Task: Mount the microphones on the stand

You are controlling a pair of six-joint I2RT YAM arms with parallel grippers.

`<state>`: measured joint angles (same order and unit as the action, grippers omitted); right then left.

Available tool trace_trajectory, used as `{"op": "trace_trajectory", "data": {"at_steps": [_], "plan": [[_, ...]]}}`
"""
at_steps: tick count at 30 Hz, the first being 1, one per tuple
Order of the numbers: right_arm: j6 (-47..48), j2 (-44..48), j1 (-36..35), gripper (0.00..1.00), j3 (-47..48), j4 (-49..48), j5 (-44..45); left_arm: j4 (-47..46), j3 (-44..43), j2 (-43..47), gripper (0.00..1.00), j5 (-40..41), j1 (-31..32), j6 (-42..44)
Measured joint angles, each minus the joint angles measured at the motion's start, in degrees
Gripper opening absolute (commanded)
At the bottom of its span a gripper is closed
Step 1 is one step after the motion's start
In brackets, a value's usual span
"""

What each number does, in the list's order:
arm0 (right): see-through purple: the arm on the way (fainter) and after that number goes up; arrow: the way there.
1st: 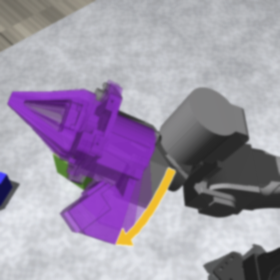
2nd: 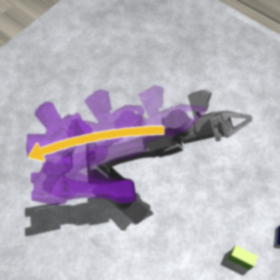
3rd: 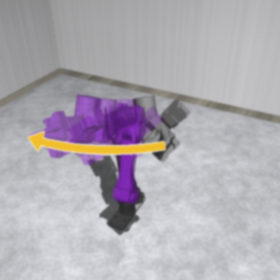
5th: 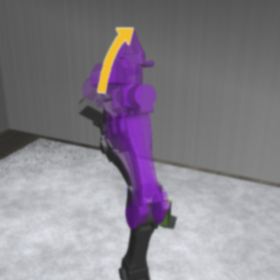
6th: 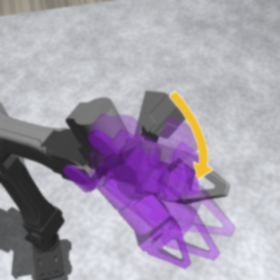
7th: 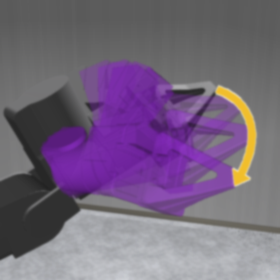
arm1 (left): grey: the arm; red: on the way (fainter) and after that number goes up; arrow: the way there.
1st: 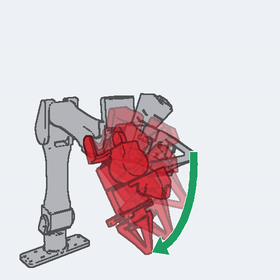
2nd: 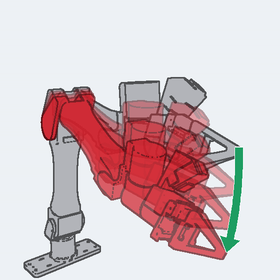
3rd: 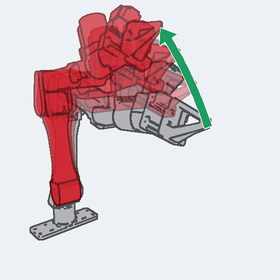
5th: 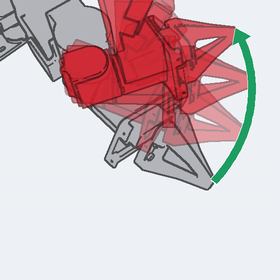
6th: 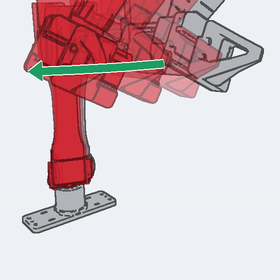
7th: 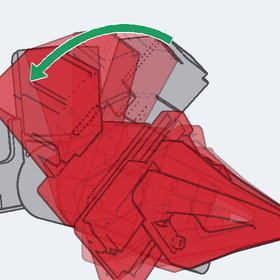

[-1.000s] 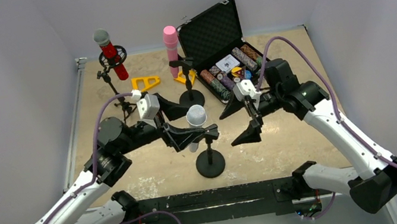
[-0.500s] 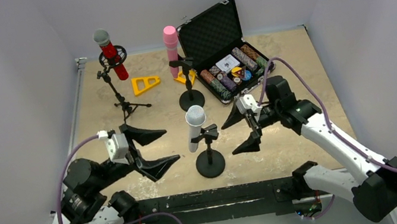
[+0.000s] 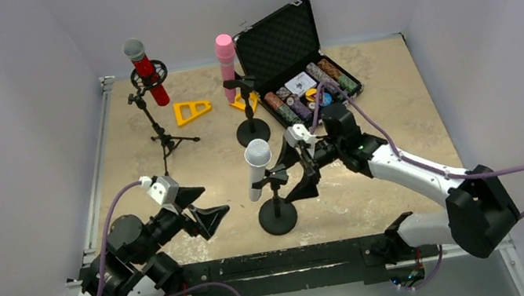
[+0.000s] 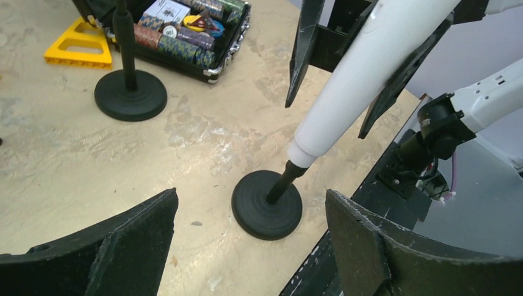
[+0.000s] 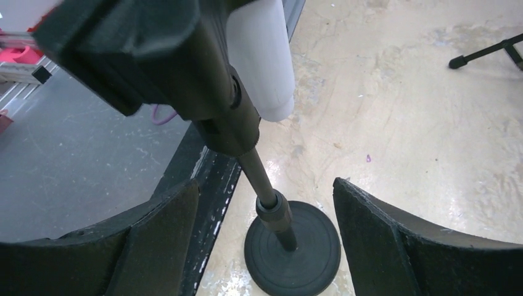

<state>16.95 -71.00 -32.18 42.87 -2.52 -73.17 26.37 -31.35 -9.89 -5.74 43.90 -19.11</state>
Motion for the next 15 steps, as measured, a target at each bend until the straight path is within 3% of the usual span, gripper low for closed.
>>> {"op": "trace_trajectory", "data": {"at_steps": [5,15], "plan": [[-8.8,-1.6,-0.7,0.76,-3.9,-11.5,-0.5,2.8,0.0,0.2,0.92,1.8,0.0,-1.5],[-19.1,-4.5,-2.8,0.58,-5.5,-25.2,-1.6,5.7,-1.1,0.3,0.92,2.6,0.0,-2.9]]}}
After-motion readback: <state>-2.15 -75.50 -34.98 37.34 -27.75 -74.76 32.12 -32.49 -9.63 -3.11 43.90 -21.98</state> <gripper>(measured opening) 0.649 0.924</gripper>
